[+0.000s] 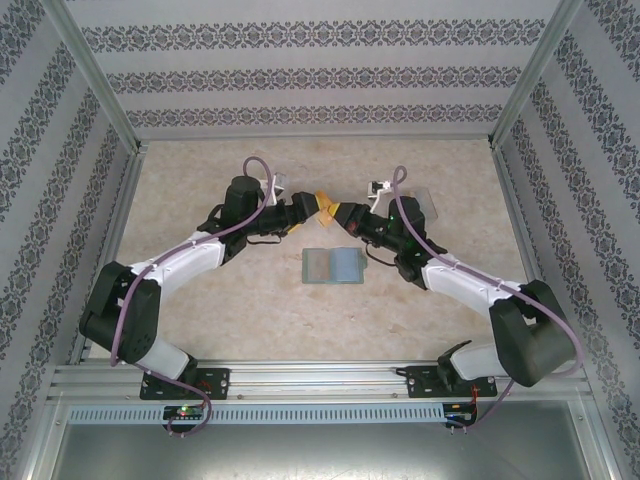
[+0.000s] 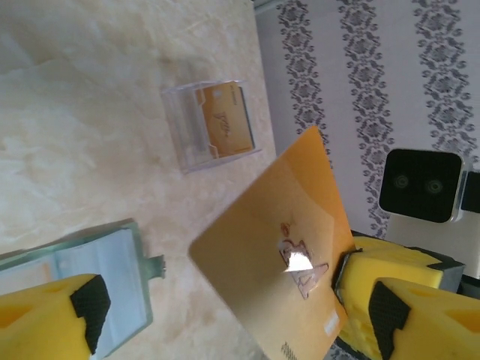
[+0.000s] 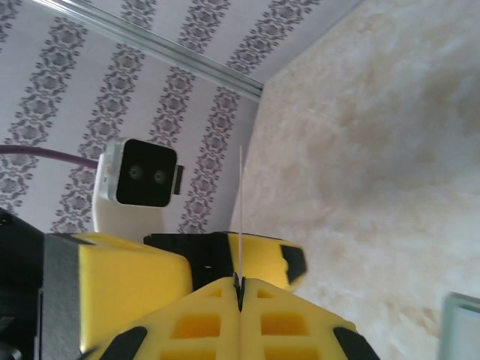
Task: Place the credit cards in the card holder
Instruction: Pick up the credit card from the storage box.
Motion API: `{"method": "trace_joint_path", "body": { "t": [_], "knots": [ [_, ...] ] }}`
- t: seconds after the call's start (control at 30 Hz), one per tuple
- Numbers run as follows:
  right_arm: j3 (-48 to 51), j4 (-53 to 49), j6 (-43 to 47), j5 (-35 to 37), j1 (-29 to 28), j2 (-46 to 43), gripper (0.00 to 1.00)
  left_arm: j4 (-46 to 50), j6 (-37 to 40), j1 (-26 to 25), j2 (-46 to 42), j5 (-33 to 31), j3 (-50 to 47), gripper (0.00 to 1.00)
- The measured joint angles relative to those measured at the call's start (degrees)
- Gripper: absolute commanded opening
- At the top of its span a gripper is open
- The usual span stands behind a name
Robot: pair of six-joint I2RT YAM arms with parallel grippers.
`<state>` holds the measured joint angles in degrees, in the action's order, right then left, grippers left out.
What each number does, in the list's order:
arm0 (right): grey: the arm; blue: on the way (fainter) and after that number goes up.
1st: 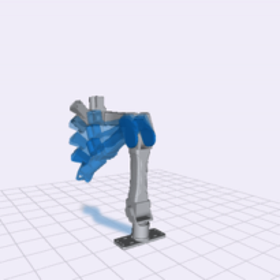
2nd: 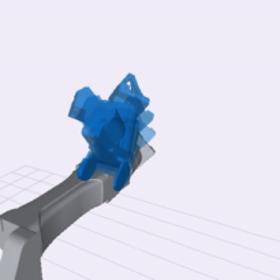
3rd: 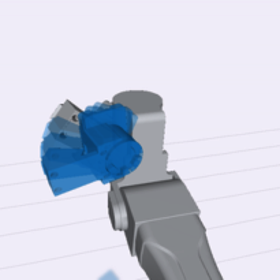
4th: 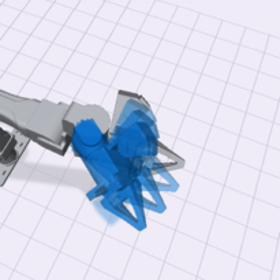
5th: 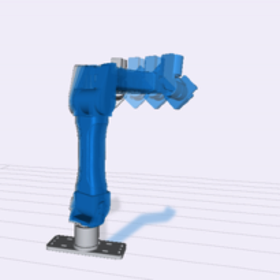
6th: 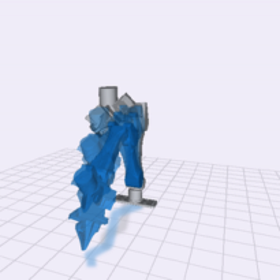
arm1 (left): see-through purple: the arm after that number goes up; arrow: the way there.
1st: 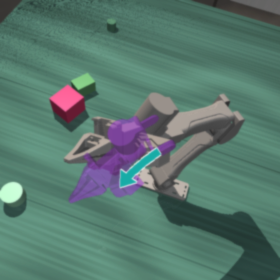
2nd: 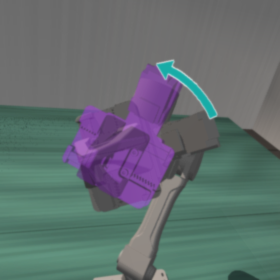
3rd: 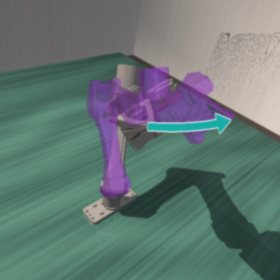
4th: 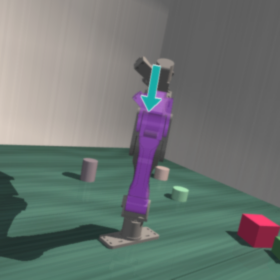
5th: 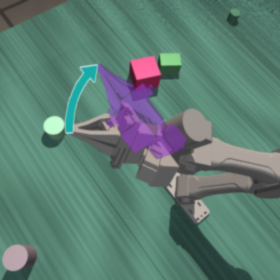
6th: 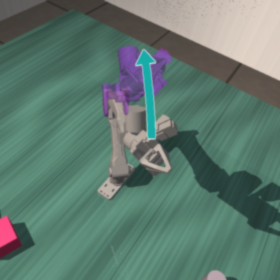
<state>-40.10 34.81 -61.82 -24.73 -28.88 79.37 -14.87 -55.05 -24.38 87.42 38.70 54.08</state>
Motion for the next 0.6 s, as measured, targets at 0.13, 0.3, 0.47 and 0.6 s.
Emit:
{"method": "trace_joint_path", "body": {
  "t": [0.13, 0.3, 0.47, 0.6],
  "knots": [
    [-0.79, 4.39, -1.77, 1.84, -2.12, 2.32, 0.0, -1.42, -1.16, 0.09, -0.5, 0.92, 0.7, 0.46],
    [-0.76, 7.32, -3.23, 3.34, -2.78, 3.08, 0.06, -1.18, -0.96, 0.09, -2.56, 0.13, 0.7, 0.24],
    [-0.33, 8.26, -4.04, 3.43, -2.78, 3.08, 0.25, -1.44, -0.44, 0.09, -3.96, 0.74, 0.7, 0.07],
    [1.09, 8.31, -3.76, 2.97, -2.58, 2.4, 0.36, -1.38, 0.76, 0.07, -4.42, 1.84, 0.7, 0.05]
  ]
}}
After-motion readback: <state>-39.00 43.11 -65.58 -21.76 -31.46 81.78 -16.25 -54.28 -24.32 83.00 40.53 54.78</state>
